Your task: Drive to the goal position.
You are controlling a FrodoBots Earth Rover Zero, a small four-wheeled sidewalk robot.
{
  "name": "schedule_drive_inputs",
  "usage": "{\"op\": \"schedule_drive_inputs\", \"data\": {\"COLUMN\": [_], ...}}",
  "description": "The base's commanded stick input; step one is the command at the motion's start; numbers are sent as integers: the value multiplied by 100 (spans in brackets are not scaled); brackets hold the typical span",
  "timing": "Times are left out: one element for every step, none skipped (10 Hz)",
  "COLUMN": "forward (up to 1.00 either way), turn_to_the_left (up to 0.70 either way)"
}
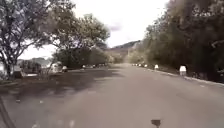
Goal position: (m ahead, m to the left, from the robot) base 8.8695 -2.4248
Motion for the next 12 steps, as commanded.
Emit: {"op": "schedule_drive_inputs", "data": {"forward": [100,100,100,100,100,100,100,100,100,100,100,100], "turn_to_the_left": [0,0,0,0,0,0,0,0,0,0,-26,-30]}}
